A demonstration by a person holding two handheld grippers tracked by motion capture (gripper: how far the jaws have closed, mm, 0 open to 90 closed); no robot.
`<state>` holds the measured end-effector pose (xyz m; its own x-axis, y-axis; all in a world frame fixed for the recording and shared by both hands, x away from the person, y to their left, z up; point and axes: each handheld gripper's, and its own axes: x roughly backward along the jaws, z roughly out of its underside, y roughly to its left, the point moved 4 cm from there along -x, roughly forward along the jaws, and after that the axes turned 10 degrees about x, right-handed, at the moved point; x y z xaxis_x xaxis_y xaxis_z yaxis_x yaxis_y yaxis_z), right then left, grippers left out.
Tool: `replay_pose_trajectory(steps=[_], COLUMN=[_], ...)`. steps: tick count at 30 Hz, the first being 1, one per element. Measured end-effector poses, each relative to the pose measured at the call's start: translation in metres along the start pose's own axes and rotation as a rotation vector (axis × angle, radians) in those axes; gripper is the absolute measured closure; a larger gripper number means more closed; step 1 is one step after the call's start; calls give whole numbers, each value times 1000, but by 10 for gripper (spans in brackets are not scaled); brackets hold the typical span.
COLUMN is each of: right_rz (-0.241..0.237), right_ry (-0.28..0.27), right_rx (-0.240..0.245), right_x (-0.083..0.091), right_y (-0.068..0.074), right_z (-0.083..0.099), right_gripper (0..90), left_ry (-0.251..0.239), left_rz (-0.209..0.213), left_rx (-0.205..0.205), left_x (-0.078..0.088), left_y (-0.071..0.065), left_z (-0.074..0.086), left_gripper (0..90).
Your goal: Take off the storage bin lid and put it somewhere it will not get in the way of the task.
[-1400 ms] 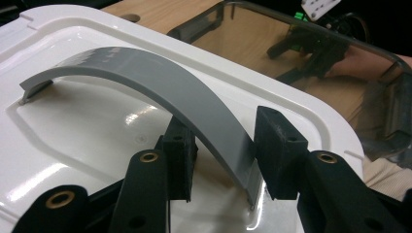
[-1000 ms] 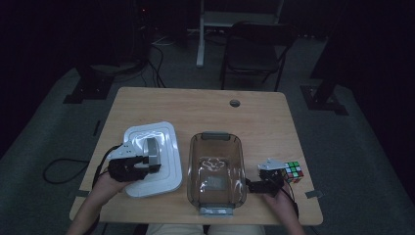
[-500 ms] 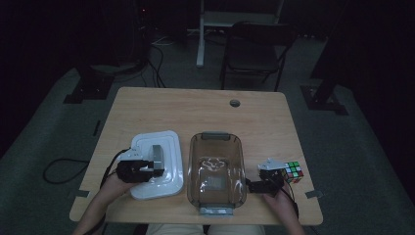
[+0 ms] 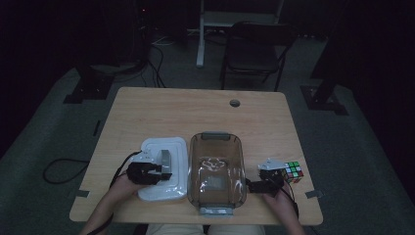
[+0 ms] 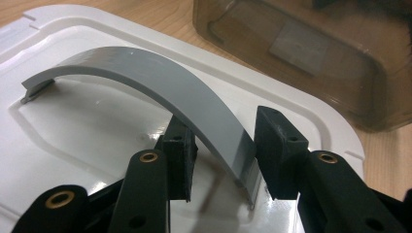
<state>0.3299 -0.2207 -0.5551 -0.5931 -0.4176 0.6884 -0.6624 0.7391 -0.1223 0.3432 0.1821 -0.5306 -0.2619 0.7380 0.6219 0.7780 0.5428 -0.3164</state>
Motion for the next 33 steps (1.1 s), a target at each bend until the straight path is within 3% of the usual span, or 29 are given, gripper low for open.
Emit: replay_pose_trajectory(steps=[6, 12, 15, 18, 22, 31, 33], right_rz=[0, 0, 0, 0, 0, 0, 0], right_ry=[0, 0, 0, 0, 0, 0, 0], right_rx=[0, 0, 0, 0, 0, 0, 0], right_x=[0, 0, 0, 0, 0, 0, 0], right_y=[0, 0, 0, 0, 0, 0, 0], right_z=[0, 0, 0, 0, 0, 0, 0], right_gripper=[133, 133, 133, 133, 133, 133, 133], left_ry=[18, -5, -16, -27, -52, -99, -91], left_rz=[7, 16, 6, -30, -59, -165, -197], left_rx=[-1, 24, 49, 56, 72, 101, 138], left_x=[-11, -15, -13, -9, 1, 23, 25], left_y=[1, 1, 2, 3, 4, 11, 15], left_z=[2, 1, 0, -2, -4, -2, 0], left_gripper=[620, 598, 493, 307, 185, 92, 7])
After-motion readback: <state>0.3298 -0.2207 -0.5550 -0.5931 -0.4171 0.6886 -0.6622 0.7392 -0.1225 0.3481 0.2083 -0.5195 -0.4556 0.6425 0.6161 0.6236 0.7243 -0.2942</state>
